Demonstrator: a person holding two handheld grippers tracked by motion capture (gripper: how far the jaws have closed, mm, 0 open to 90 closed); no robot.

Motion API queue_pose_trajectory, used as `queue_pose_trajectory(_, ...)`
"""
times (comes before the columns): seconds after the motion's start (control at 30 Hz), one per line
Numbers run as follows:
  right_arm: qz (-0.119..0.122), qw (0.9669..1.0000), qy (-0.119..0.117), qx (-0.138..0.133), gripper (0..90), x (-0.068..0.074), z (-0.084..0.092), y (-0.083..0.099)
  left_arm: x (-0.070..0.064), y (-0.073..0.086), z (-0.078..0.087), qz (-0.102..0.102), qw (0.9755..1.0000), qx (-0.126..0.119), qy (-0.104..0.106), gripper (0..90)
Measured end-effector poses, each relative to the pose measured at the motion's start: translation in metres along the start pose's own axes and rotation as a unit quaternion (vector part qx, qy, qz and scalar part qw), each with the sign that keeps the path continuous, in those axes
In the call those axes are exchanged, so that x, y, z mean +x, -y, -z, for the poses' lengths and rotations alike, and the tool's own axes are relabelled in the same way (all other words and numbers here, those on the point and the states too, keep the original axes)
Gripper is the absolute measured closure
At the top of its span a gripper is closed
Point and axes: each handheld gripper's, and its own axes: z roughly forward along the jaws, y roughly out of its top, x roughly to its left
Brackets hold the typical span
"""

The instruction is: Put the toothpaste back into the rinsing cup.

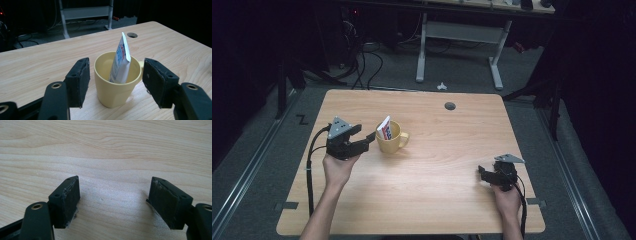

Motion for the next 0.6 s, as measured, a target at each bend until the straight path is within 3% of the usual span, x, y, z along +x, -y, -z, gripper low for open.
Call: queue_pose_trajectory(0.6,0.000,1.0000,0.000,0.000,25.1,0.000,0.000,0.000,0.006,0.000,0.016,-0.001,0.9999,-0.012,-0.012,39.0)
